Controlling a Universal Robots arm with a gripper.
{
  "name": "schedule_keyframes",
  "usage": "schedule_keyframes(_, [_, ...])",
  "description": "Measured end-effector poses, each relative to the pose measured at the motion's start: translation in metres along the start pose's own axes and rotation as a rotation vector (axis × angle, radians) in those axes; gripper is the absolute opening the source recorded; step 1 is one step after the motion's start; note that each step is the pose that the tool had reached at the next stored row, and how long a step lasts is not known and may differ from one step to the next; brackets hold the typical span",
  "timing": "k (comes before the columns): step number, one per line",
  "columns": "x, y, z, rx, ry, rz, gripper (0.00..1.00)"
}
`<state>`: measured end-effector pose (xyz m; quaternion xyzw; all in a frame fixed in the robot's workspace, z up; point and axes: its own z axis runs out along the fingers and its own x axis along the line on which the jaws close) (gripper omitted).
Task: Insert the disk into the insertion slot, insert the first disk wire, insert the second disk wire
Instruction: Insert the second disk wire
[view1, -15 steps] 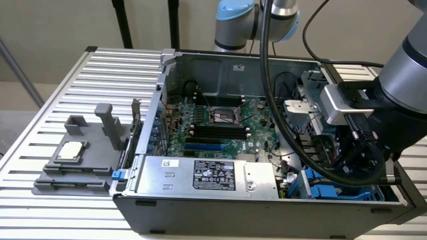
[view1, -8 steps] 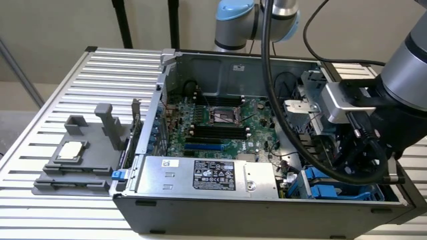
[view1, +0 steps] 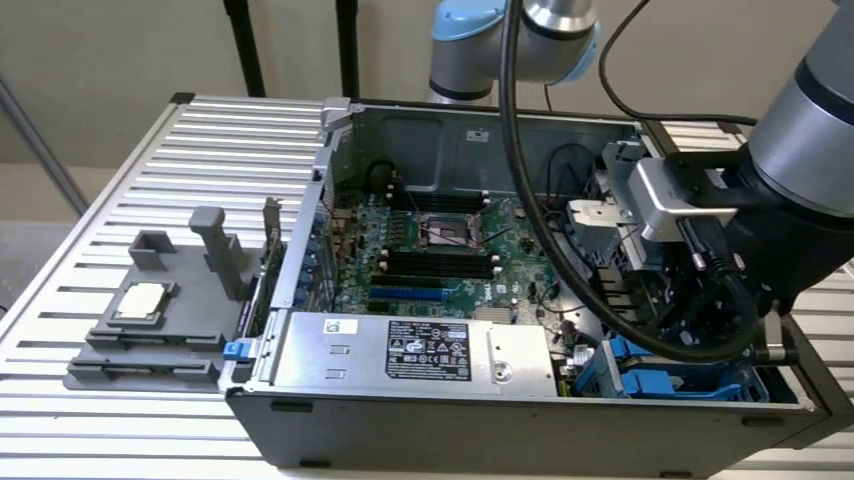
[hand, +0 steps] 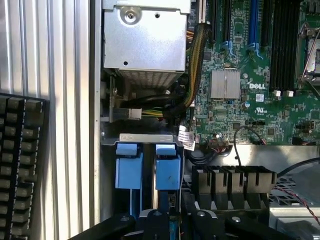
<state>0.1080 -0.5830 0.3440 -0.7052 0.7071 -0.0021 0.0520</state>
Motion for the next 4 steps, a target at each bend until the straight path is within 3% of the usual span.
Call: schedule_keyframes(4, [0.0,0.0,0.0,0.0,-0.0001,0.0,0.25])
